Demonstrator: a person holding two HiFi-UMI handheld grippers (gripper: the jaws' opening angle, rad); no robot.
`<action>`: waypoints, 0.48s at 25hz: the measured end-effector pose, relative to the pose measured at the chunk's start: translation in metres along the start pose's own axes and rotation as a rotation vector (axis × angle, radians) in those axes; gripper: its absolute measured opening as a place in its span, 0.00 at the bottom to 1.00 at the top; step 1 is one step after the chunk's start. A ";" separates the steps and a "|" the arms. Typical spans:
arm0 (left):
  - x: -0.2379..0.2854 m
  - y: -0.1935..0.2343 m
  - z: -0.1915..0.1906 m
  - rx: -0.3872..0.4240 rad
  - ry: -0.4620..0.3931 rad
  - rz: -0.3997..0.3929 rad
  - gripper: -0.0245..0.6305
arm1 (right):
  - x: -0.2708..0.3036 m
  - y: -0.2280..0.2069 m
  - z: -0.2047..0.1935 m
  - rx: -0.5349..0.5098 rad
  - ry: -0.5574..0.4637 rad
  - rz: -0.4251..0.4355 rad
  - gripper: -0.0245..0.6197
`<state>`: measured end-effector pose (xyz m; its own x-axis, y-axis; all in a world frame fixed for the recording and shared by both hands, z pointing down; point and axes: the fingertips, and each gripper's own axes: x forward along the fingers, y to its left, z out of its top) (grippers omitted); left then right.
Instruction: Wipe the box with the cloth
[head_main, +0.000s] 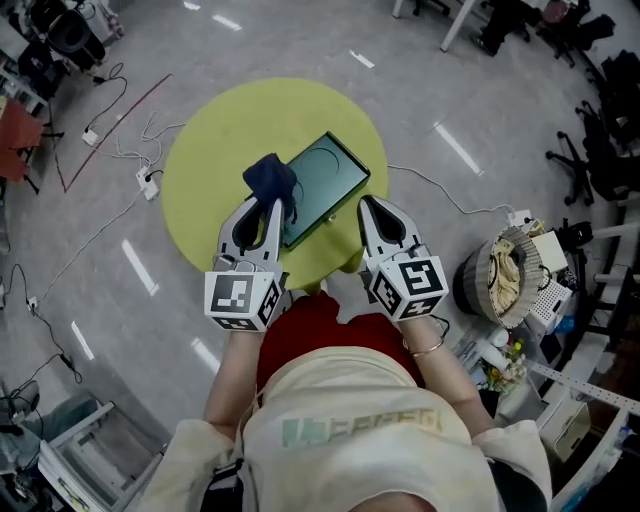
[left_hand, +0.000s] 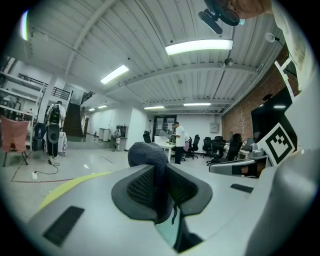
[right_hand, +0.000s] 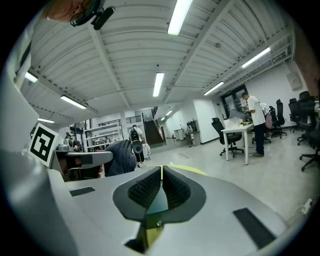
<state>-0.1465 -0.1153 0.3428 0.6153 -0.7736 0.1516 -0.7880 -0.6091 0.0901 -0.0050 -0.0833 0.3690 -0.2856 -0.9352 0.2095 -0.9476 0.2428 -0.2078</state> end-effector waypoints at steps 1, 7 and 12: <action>0.007 0.004 0.002 0.005 0.002 -0.011 0.15 | 0.004 -0.001 0.001 0.001 0.003 -0.009 0.10; 0.046 0.021 0.002 0.021 0.030 -0.056 0.15 | 0.019 -0.018 -0.010 0.023 0.052 -0.054 0.10; 0.081 0.033 0.003 0.028 0.050 -0.068 0.15 | 0.032 -0.041 -0.013 0.040 0.074 -0.087 0.10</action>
<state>-0.1230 -0.1984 0.3546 0.6653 -0.7207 0.1951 -0.7427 -0.6655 0.0744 0.0233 -0.1197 0.3971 -0.2137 -0.9302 0.2984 -0.9631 0.1494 -0.2238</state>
